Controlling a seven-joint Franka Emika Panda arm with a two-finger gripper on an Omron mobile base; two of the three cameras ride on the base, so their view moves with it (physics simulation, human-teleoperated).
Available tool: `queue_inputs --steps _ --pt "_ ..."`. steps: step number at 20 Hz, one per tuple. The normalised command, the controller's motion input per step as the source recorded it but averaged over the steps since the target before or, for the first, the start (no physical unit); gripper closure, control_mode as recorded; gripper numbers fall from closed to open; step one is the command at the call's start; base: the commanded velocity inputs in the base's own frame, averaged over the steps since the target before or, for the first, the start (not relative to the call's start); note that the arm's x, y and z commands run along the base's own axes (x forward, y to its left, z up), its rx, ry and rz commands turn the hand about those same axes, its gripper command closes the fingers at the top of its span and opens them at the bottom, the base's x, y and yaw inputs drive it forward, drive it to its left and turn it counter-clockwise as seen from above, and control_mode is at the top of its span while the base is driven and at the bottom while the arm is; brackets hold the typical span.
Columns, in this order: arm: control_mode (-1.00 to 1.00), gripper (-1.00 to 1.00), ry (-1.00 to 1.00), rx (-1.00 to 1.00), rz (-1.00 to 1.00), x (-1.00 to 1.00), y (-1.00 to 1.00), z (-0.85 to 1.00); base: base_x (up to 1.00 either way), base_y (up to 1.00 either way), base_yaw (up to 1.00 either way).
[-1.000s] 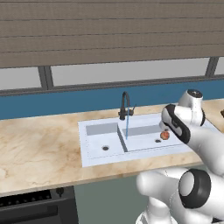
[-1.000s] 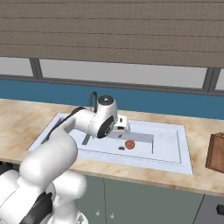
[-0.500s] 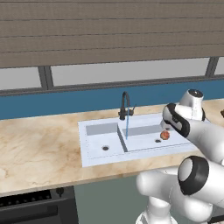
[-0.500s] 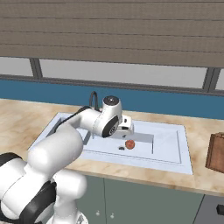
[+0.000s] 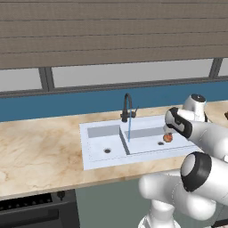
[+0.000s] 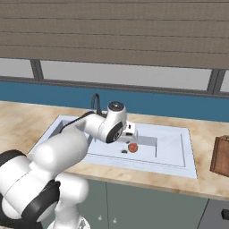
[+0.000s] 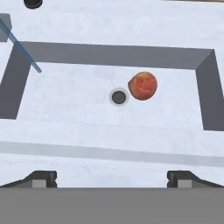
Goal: Pick the peach from the sink and place it on the cutting board to airdry. Then turn off the sink faucet.
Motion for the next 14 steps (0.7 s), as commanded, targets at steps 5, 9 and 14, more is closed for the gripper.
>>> queue_inputs --steps 5,9,14 --pt "-1.0 -1.0 0.0 0.0 0.0 0.01 -0.03 -0.27 0.0 0.0 0.0" --pt "-1.0 -1.0 0.0 0.0 0.0 0.04 -0.04 -0.14 0.0 0.0 0.0" --pt "-1.0 -1.0 0.0 0.0 0.0 0.08 -0.07 -0.04 0.0 0.0 0.0"
